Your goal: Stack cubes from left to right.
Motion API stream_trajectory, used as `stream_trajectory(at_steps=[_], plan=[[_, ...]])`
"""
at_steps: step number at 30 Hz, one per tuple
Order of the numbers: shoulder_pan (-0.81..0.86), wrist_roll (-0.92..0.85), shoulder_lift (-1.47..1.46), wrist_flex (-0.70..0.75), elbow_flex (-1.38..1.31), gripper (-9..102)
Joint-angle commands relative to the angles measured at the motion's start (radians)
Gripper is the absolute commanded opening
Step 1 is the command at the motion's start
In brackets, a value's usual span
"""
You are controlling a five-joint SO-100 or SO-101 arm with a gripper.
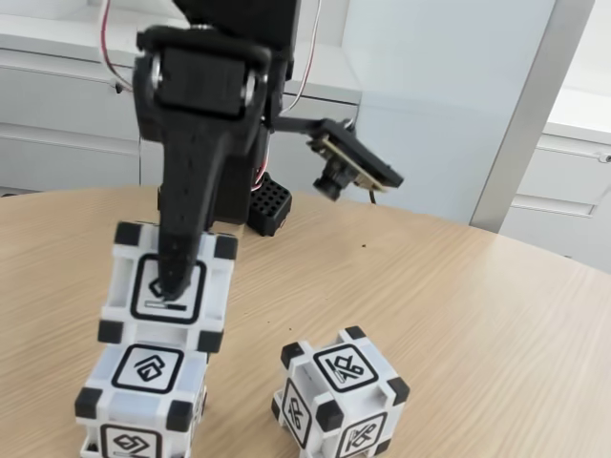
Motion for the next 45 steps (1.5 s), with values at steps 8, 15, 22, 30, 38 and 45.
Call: stream_trajectory(at_steps=[8, 15, 22, 30, 38, 45], plan=[[0.008, -0.005, 0.012, -0.015, -0.008, 18], [0.008, -0.008, 0.012, -0.015, -0.008, 19], [0.038, 0.012, 0.012, -0.015, -0.018, 19], [0.058, 0.009, 0.012, -0.015, -0.012, 19], [0.055, -0.003, 0.015, -0.015, -0.009, 23], [0.041, 0.018, 0.017, -0.015, -0.009, 22]])
